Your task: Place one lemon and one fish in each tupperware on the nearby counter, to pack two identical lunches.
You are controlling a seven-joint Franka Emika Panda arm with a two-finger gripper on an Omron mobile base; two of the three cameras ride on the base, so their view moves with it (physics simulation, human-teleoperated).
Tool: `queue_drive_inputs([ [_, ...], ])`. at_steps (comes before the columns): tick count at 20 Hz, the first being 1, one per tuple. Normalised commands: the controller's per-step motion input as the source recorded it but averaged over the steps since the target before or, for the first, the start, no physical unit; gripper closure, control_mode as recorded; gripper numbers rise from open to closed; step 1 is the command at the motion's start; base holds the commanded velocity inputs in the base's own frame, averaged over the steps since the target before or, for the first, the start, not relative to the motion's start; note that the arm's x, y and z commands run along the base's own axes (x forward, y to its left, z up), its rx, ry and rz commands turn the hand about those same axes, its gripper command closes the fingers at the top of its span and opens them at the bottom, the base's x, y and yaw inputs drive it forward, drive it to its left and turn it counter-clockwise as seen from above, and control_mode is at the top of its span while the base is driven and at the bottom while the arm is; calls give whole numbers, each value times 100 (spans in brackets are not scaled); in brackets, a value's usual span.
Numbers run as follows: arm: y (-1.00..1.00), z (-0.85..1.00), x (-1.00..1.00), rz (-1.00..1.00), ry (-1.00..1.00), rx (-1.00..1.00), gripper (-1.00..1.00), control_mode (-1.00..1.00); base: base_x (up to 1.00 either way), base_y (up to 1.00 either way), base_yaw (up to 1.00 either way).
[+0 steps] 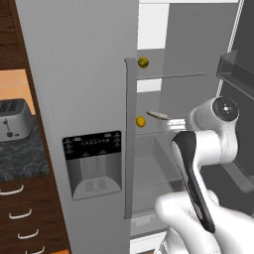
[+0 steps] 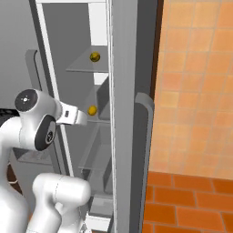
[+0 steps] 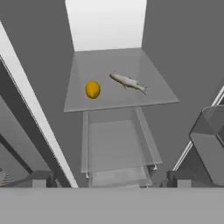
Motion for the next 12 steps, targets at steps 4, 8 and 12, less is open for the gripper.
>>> queue_drive_inputs([
  [4,0,76,30,13,-34,0,-100,-100,0,0,0],
  [8,3,88,36,11,-12,0,-100,-100,0,0,0],
  [12,9,98,34,11,0,-8,-100,-100,0,0,0],
])
